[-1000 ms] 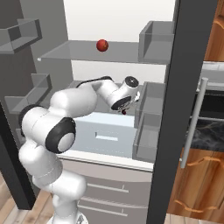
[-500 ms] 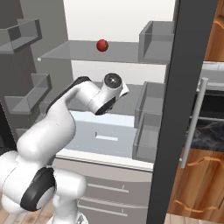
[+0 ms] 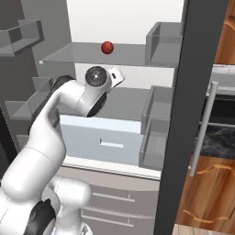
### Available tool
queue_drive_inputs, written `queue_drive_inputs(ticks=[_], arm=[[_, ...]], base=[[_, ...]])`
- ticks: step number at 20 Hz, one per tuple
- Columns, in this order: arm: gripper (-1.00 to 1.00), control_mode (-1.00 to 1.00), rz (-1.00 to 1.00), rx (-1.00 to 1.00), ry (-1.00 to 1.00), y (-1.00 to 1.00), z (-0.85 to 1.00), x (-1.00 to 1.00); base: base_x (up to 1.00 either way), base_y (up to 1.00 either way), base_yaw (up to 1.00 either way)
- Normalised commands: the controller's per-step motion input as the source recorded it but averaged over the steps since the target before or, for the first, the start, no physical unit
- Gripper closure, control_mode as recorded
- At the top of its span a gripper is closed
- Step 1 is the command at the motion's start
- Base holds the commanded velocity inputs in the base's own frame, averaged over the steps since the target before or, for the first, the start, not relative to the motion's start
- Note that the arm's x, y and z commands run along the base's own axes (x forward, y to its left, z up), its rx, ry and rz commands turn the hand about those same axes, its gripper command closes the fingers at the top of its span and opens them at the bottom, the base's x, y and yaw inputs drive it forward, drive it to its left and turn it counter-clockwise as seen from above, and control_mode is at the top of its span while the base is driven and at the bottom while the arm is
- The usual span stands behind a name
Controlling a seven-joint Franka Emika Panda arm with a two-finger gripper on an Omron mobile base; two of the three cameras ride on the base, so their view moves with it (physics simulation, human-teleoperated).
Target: Move the onion and chicken drumstick from the second highest shelf to the top shelf to make space. Then, place the pitcher from the counter on the cleared second highest shelf.
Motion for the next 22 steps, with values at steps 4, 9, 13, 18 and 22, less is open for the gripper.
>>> queue_drive_inputs(ticks=[4, 9, 13, 18, 22], arm=[[1.00, -1.00, -0.04, 0.00, -0.15, 0.00, 0.99, -0.04], [1.00, -1.00, -0.05, 0.00, -0.06, -0.04, 0.84, 0.01], [1.00, -1.00, -0.06, 0.00, 0.00, -0.19, 0.37, 0.31], [1.00, -1.00, -0.03, 0.00, 0.00, -0.23, 0.00, 0.62], [1.00, -1.00, 0.00, 0.00, 0.00, -0.40, -0.09, 0.69]], base=[[0.00, 0.00, 0.00], [0.00, 0.00, 0.00], [0.00, 0.00, 0.00], [0.00, 0.00, 0.00], [0.00, 0.00, 0.00]])
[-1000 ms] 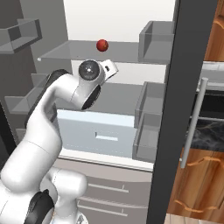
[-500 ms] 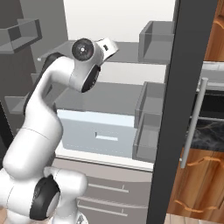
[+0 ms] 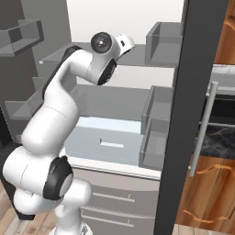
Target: Move the onion and chicken drumstick from the second highest shelf to the top shelf to make space. Then, place the pitcher from the counter on the cleared second highest shelf.
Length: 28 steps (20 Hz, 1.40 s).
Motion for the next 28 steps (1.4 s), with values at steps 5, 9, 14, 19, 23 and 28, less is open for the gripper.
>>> queue_drive_inputs(ticks=[5, 9, 14, 19, 23, 28], arm=[[1.00, -1.00, 0.00, 0.00, 0.00, -0.46, -0.13, 0.63], [1.00, -1.00, 0.00, 0.00, 0.00, -0.24, -0.18, 0.62], [1.00, -1.00, 0.00, 0.00, 0.02, -0.14, -0.29, 0.66], [1.00, -1.00, 0.00, 0.00, 0.03, -0.18, -0.24, 0.73], [1.00, -1.00, 0.00, 0.00, 0.03, -0.30, -0.04, 0.78], [1.00, -1.00, 0.00, 0.00, 0.02, -0.15, -0.06, 0.77]], base=[[0.00, 0.00, 0.00], [0.00, 0.00, 0.00], [0.00, 0.00, 0.00], [0.00, 0.00, 0.00], [0.00, 0.00, 0.00], [0.00, 0.00, 0.00]])
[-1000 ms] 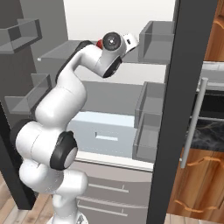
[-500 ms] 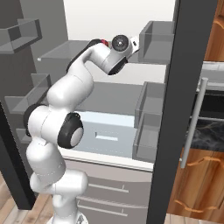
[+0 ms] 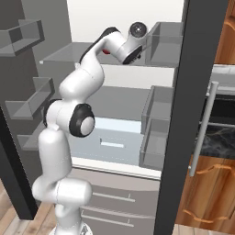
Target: Move the onion and chicken drumstick from the second highest shelf to the top shelf to make space. Then, place the pitcher from the counter on the cleared second highest shelf.
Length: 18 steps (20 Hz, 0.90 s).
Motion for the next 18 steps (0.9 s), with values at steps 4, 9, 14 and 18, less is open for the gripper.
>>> queue_drive_inputs(ticks=[4, 9, 14, 18], arm=[[-1.00, -1.00, 0.00, 0.00, -0.02, 0.01, -0.45, 0.68], [-1.00, -1.00, 0.00, 0.00, -0.09, 0.02, -0.71, 0.47], [-1.00, -1.00, -0.02, -0.01, -0.12, 0.12, -0.60, 0.15], [-1.00, -1.00, -0.07, -0.04, -0.18, 0.31, -0.45, 0.00]], base=[[0.00, 0.00, 0.00], [0.00, 0.00, 0.00], [0.00, 0.00, 0.00], [0.00, 0.00, 0.00]])
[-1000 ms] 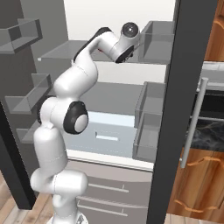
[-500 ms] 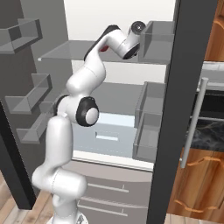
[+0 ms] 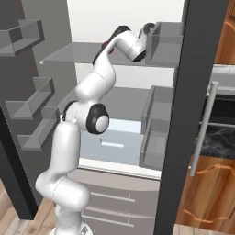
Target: Move the onion and chicken drumstick from the second highest shelf to the top shelf to make space. Then, place the pitcher from the counter on the cleared second highest shelf.
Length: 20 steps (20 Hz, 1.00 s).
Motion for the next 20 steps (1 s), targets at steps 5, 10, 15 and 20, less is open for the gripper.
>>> queue_drive_inputs(ticks=[5, 10, 15, 20], arm=[[-1.00, -1.00, -0.11, -0.06, -0.19, 0.43, -0.30, 0.00], [-1.00, -1.00, -0.17, -0.03, -0.04, 0.14, 0.04, 0.00], [-1.00, -1.00, -0.21, 0.00, 0.00, -0.10, 0.33, 0.00], [-1.00, -1.00, -0.16, 0.00, 0.00, -0.05, 0.50, -0.14]], base=[[0.00, 0.00, 0.00], [0.00, 0.00, 0.00], [0.00, 0.00, 0.00], [0.00, 0.00, 0.00]])
